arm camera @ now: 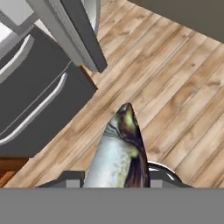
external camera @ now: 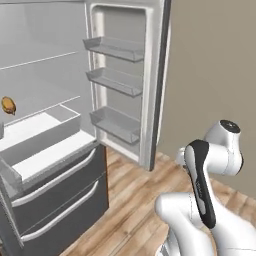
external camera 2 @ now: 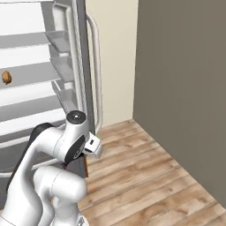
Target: Gather the onion and eggplant from the fridge and place them on a tray on the dining counter. Then gather the fish and chicken drumstick from the fridge and place them on the other tray.
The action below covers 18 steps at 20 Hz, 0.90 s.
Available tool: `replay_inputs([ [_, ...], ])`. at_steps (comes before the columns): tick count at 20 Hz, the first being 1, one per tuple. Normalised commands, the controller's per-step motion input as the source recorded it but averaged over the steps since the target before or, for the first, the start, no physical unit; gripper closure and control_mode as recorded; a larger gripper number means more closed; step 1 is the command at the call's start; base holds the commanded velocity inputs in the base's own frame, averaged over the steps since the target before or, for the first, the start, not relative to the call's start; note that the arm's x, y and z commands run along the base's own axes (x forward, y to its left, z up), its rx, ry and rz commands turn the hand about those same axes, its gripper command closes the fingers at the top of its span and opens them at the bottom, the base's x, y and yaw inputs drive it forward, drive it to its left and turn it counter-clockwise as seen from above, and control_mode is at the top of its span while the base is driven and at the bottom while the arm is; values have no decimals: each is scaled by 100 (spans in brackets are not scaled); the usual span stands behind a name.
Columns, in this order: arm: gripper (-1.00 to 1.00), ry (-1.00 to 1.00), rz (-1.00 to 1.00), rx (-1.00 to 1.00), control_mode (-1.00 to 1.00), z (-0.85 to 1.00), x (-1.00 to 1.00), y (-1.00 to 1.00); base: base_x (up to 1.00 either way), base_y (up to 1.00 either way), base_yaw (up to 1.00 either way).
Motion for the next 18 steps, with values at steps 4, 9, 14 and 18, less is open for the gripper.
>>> replay_inputs([
  [4,100,0,0,0,100,0,0,0,0,-6,-59],
  [9,100,0,0,0,100,0,0,0,0,-6,-59],
  [14,100,0,0,0,100,0,0,0,0,-4,-57],
  [18,100,0,0,0,100,0,0,0,3,0,-55],
])
